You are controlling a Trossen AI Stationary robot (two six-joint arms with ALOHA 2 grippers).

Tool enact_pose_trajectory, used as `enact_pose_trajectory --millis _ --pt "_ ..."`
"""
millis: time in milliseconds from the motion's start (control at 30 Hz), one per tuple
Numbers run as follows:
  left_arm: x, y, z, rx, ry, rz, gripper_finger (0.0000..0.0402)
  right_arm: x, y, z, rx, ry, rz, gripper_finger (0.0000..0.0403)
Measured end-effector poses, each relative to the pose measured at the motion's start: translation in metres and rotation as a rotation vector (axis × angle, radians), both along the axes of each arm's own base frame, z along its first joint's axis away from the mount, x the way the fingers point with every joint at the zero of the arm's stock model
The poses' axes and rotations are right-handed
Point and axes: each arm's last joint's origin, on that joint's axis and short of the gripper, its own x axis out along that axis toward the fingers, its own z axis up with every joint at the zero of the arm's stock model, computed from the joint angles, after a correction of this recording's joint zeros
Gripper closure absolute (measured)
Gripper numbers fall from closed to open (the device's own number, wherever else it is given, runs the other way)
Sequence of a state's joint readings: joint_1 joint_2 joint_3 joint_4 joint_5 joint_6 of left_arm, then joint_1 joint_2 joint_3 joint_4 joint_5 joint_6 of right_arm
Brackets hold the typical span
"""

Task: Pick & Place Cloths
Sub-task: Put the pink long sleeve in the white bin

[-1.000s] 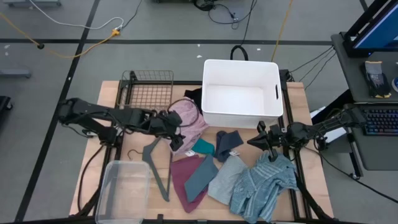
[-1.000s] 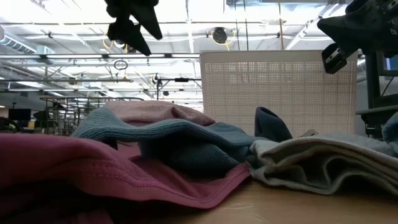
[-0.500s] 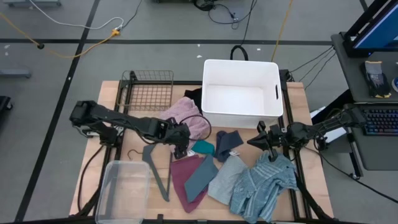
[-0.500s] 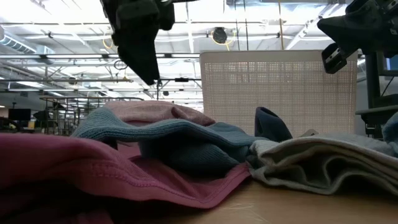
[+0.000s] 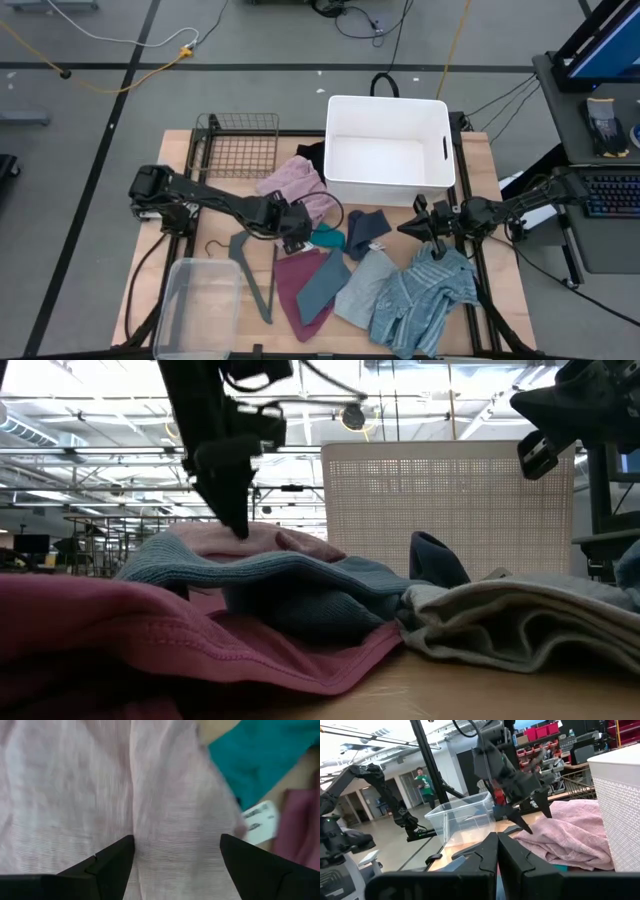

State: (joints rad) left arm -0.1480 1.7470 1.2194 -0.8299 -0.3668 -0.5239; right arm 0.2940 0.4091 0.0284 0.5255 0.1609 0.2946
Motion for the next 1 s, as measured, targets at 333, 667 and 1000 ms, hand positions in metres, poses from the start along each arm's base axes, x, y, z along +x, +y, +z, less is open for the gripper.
enact_pose_trajectory --millis 333,667,1000 --pt "0.014 0.006 -0.054 -0.086 0.163 0.063 0.0105 0.0 0.0 0.0 0.0 0.0 0.0 0.0399" --pt "0.018 0.007 -0.071 -0.101 0.179 0.143 0.0138 0.0 0.0 0.0 0.029 0.003 0.004 0.0399" --pt "0.018 0.01 -0.072 -0.121 0.159 0.196 0.0324 0.0 0.0 0.0 0.03 0.004 0.004 0.0399"
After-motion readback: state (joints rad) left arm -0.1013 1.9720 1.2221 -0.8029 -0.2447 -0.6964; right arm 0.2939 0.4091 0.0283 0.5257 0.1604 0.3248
